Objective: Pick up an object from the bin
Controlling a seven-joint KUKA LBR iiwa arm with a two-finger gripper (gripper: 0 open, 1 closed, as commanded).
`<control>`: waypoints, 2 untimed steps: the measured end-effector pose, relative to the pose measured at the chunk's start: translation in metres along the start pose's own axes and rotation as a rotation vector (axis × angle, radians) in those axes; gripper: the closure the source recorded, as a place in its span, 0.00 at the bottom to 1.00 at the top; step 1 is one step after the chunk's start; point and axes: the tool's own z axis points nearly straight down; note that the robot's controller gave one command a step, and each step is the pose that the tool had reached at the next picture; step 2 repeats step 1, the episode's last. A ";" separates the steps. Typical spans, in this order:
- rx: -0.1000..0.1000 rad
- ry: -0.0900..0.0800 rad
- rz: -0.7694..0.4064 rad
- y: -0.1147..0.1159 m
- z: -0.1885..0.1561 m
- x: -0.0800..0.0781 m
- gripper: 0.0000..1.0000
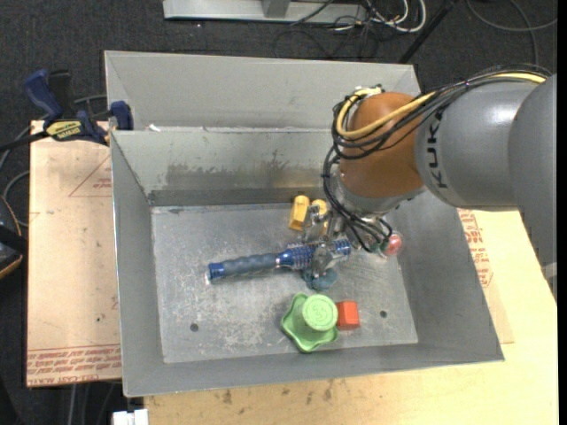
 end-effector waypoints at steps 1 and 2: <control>0.005 -0.011 -0.092 -0.017 -0.183 0.006 1.00; 0.005 -0.011 -0.092 -0.017 -0.183 0.006 1.00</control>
Offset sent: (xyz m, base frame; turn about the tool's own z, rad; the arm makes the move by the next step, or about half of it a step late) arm -0.0038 -0.0177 0.1791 -0.0949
